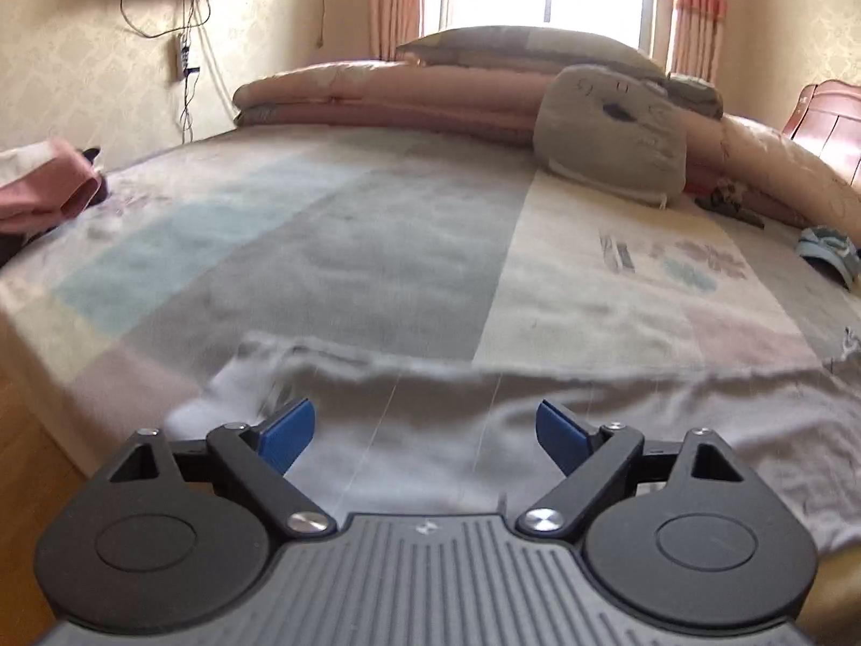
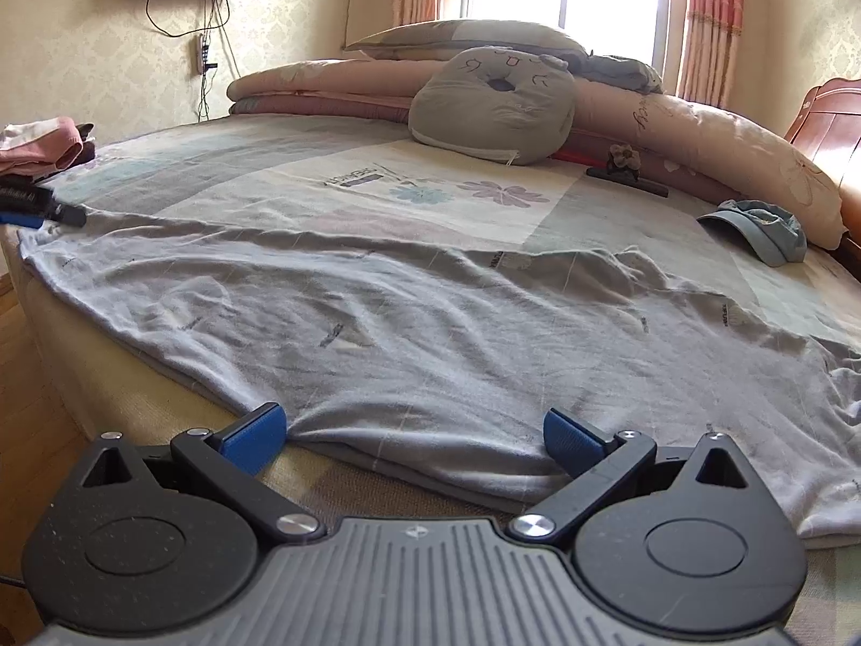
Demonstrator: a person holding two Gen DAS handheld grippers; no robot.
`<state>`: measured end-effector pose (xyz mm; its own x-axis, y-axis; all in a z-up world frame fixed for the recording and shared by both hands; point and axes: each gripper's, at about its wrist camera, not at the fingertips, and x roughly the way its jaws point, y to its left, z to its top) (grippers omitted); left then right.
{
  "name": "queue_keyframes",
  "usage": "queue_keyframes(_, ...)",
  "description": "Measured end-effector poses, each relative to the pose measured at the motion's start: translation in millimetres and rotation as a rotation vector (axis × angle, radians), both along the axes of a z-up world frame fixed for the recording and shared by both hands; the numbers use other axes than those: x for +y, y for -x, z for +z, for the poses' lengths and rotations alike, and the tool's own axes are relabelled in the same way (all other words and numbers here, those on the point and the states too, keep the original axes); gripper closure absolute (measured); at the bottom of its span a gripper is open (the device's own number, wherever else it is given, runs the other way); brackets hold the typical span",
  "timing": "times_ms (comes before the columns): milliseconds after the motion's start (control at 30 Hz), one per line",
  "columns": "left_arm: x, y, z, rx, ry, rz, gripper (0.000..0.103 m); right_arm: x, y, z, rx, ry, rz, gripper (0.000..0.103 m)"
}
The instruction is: Fold clothes
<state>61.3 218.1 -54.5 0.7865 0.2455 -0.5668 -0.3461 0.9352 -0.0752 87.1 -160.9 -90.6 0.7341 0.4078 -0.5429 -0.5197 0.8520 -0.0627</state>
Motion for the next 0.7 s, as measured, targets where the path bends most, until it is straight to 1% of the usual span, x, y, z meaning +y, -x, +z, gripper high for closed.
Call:
queue_keyframes(100,0.9,-24.7,-4.0,0.028,0.083,-0.03,0.014,0.6,-7.5,10.1,-0.004,0.004,0.004,0.0)
queue_keyframes(167,2.0,-37.6,-10.5,0.039,0.107,-0.027,0.014,1.5,-17.5,19.2,-0.003,0.015,0.005,0.0)
queue_keyframes(200,4.9,-43.5,-14.6,0.044,0.119,-0.011,0.014,1.8,-22.6,23.7,-0.002,0.021,0.005,0.0)
queue_keyframes(300,18.2,-53.6,-19.8,0.065,0.11,0.124,0.015,-0.5,-41.5,33.7,0.014,0.034,0.004,0.0)
queue_keyframes(333,22.2,-55.2,-18.6,0.08,0.119,0.154,0.015,-1.7,-49.1,36.1,0.033,0.047,0.0,0.0)
queue_keyframes(400,21.5,-56.0,-8.8,0.101,0.153,0.158,0.015,-7.3,-60.4,39.2,0.056,0.072,-0.014,0.0)
queue_keyframes(567,-22.0,-56.5,15.3,0.148,0.127,0.001,0.014,-32.3,-82.8,48.2,0.108,0.124,-0.053,0.0)
queue_keyframes(700,-70.0,-68.1,12.6,0.216,0.13,-0.185,0.014,-66.2,-99.1,51.5,0.147,0.143,-0.127,0.0)
